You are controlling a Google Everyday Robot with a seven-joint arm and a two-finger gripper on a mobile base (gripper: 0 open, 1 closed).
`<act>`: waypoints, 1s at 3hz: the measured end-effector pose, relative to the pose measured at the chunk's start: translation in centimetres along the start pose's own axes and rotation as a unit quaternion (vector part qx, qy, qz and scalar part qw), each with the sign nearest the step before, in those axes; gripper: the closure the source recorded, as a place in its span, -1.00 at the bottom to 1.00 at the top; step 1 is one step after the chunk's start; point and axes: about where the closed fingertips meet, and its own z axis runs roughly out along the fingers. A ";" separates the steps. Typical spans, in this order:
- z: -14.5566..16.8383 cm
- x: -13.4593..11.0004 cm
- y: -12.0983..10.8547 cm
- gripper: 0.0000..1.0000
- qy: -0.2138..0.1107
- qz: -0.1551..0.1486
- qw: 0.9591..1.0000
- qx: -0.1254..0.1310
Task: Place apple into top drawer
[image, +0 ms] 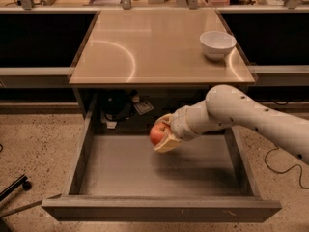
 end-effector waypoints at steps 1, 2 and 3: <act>1.8 3.1 2.5 1.00 0.021 0.017 1.000 0.009; 3.4 6.0 4.1 1.00 0.065 0.027 0.997 0.026; 3.6 6.5 3.7 1.00 0.090 0.024 0.995 0.034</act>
Offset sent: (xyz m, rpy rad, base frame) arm -0.0350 -0.0328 -0.1147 -0.2211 0.0082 -0.1956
